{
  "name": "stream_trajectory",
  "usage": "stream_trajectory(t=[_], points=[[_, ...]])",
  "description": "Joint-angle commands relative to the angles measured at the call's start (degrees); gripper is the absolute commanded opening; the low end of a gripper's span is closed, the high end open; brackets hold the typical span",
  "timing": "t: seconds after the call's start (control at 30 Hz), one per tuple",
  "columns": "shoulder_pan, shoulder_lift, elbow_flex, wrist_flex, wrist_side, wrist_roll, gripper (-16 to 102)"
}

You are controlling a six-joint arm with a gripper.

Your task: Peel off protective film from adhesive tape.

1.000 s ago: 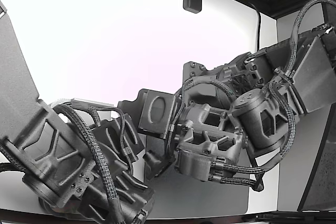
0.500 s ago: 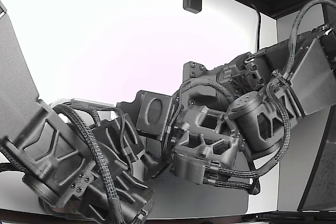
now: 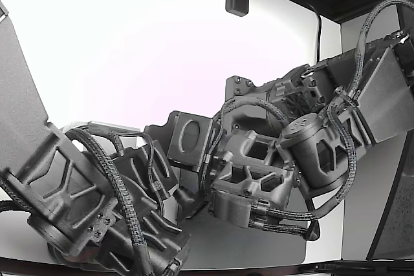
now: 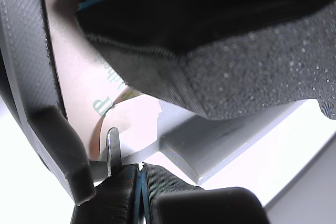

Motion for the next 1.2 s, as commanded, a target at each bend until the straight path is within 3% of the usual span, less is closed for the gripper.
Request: stream_trajectory(t=[0.0,0.73,1.13,1.17], points=[[-0.26,0.70,-1.41,0.62,-0.44,0.18,-11],[0.00,1.32,-2.55,4.31,-0.62,1.76,-11],[-2.11,12.30,-7.03,17.40,1.67,2.29,-10],[-2.90,14.06,-7.03,18.46,1.67,2.64,-5]])
